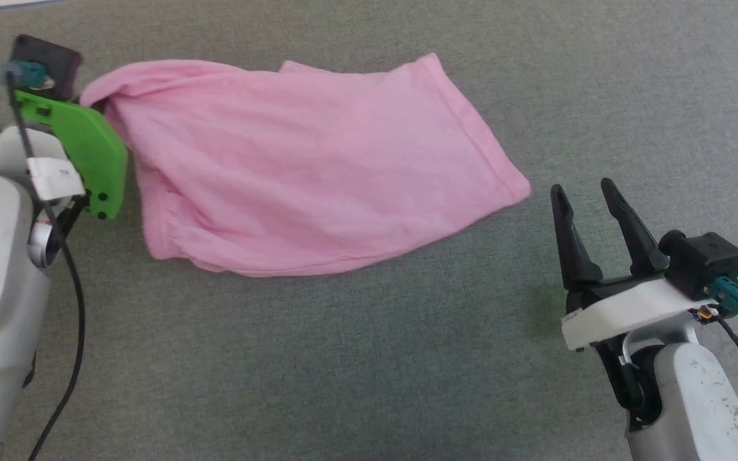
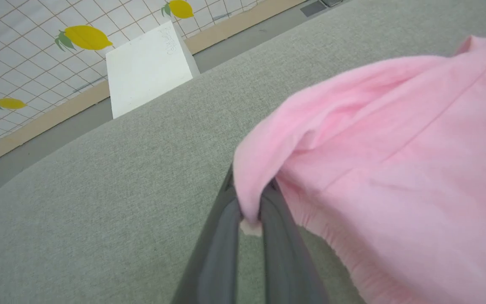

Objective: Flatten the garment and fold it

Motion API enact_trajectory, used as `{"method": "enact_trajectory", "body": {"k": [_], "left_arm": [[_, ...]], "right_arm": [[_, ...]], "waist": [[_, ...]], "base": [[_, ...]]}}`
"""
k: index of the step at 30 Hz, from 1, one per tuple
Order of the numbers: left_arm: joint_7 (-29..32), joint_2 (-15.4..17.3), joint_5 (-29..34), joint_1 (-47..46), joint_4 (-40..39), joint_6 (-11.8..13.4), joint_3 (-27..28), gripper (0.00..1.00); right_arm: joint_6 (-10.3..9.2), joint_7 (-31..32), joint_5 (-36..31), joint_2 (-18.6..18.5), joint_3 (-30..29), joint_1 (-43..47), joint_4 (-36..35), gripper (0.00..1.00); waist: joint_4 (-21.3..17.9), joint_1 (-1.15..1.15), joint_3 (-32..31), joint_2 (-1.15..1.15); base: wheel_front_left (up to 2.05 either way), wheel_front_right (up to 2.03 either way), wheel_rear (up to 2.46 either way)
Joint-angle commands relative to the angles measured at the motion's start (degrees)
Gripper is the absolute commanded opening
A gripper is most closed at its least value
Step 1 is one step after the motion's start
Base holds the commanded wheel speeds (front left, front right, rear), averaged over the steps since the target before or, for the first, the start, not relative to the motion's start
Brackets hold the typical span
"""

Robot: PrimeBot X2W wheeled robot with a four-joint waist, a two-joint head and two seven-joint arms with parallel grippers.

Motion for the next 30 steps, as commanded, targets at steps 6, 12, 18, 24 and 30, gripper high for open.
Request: {"method": "enact_trajectory", "body": {"k": [6, 12, 18, 24, 30], "left_arm": [[-7.7, -2.5, -2.9, 3.3, 2.2, 2.7, 2.9, 1.00], [-18.5, -6.1, -5.3, 12.3, -0.9, 6.3, 5.7, 1.00], [-29.5, -11.2, -6.5, 22.4, -9.6, 9.9, 7.2, 1.00], [-32.5, -16.1, -6.1, 31.5, -15.9, 10.9, 2.3, 1.00], [-30.7, -16.9, -5.7, 31.4, -11.8, 11.3, 0.4, 1.00]], "right_arm": [[-0.09, -0.9, -0.2, 0.1, -0.7, -0.9, 1.3, 1.00], [-0.09, 0.2, -1.4, 0.1, -2.3, 1.1, 0.6, 1.00], [-0.09, 2.0, -2.4, 0.1, -3.5, 3.0, -1.8, 1.00], [-0.09, 4.4, -2.8, 0.1, -3.5, 4.8, -4.4, 1.00], [-0.09, 5.3, -2.6, 0.1, -2.9, 5.3, -5.4, 1.00]], "waist": [[1.2, -0.01, -1.8, 0.00], [4.5, -0.01, -5.9, 0.00], [7.8, -0.01, -8.7, 0.00], [9.6, -0.01, -11.0, 0.00], [8.8, -0.01, -11.0, 0.00]], "base": [[0.00, 0.00, 0.00], [0.00, 0.00, 0.00], [0.00, 0.00, 0.00], [0.00, 0.00, 0.00], [0.00, 0.00, 0.00]]}}
